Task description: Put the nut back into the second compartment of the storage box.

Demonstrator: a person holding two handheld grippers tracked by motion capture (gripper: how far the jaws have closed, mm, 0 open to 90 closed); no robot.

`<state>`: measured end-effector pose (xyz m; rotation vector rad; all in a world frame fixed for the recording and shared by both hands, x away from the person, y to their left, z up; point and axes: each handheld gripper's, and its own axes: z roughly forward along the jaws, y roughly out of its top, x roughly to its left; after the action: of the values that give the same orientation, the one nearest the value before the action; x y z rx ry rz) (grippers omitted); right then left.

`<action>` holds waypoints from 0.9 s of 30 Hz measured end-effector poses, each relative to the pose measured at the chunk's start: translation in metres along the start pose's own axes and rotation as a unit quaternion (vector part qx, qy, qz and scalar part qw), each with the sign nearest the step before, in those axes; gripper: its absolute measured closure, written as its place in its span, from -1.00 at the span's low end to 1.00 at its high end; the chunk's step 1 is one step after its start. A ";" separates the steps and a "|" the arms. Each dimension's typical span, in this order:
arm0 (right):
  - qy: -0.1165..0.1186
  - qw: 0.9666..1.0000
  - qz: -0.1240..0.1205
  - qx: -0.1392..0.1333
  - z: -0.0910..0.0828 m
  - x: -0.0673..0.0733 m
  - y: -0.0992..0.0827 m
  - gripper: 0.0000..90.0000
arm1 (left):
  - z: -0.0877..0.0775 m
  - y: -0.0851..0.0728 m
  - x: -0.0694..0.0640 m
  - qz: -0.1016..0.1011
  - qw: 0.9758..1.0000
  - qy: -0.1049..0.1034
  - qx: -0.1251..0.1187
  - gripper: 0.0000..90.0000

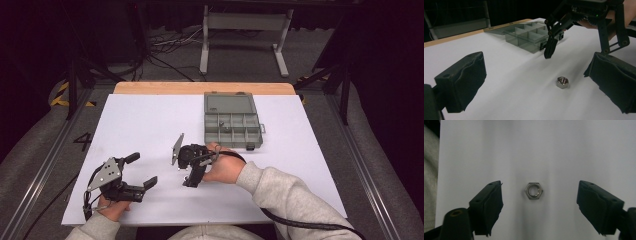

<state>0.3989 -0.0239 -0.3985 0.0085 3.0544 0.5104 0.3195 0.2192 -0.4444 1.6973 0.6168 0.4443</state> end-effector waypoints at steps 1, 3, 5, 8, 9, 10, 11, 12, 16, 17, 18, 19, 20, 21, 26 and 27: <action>0.001 1.000 -0.006 -0.001 0.003 0.000 0.000 -0.45 | 0.000 0.000 0.000 0.000 1.000 0.000 0.000 -0.96; 0.008 1.000 0.000 0.007 0.008 0.001 0.000 -0.37 | 0.000 0.000 0.000 0.001 1.000 -0.001 0.002 -0.96; 0.011 1.000 -0.005 0.009 0.012 0.001 0.000 -0.29 | 0.000 0.000 0.000 0.001 1.000 -0.001 0.002 -0.96; 0.023 1.000 0.002 0.019 0.018 0.000 0.000 -0.11 | 0.000 0.000 0.000 0.001 1.000 0.000 0.002 -0.96; 0.024 0.999 0.002 0.022 0.020 0.000 0.000 -0.04 | 0.000 0.000 0.000 0.001 1.000 0.001 0.000 -0.96; 0.028 0.999 0.005 0.027 0.022 0.000 0.000 0.03 | 0.000 0.000 0.000 0.000 1.000 0.000 0.001 -0.96; 0.028 0.999 0.004 0.028 0.023 -0.001 0.000 0.09 | 0.000 0.000 0.000 0.001 1.000 0.000 0.001 -0.96; 0.029 0.999 0.004 0.029 0.025 -0.002 0.001 0.15 | 0.000 0.000 0.000 0.001 1.000 0.000 0.002 -0.96; 0.027 0.999 0.007 0.034 0.030 -0.004 0.001 0.39 | -0.001 0.000 0.000 0.001 1.000 -0.001 0.002 -0.96; 0.024 0.999 0.006 0.035 0.030 -0.004 0.001 0.46 | -0.001 0.000 0.000 0.001 1.000 0.000 0.002 -0.96; 0.024 0.999 0.008 0.034 0.030 -0.004 0.001 0.49 | -0.001 0.000 0.000 0.001 1.000 0.000 0.002 -0.96; 0.026 0.999 0.008 0.038 0.030 -0.005 0.002 0.49 | -0.001 0.000 0.000 0.002 1.000 -0.001 0.002 -0.96; 0.024 0.999 0.012 0.039 0.030 -0.005 0.002 0.50 | -0.001 0.000 0.000 0.002 1.000 -0.001 0.002 -0.96; 0.022 0.999 0.011 0.041 0.030 -0.005 0.003 0.50 | -0.001 0.000 0.000 0.002 1.000 -0.001 0.002 -0.96; 0.015 0.999 0.002 0.043 0.027 -0.002 0.004 0.50 | -0.001 0.000 0.000 0.001 1.000 0.000 0.002 -0.96; 0.015 0.999 0.000 0.045 0.024 -0.003 0.005 0.50 | 0.000 0.000 0.000 0.001 1.000 -0.001 0.002 -0.96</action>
<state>0.4028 -0.0115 -0.4193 0.0051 3.1036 0.3746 0.3193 0.2196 -0.4440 1.7010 0.6156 0.4437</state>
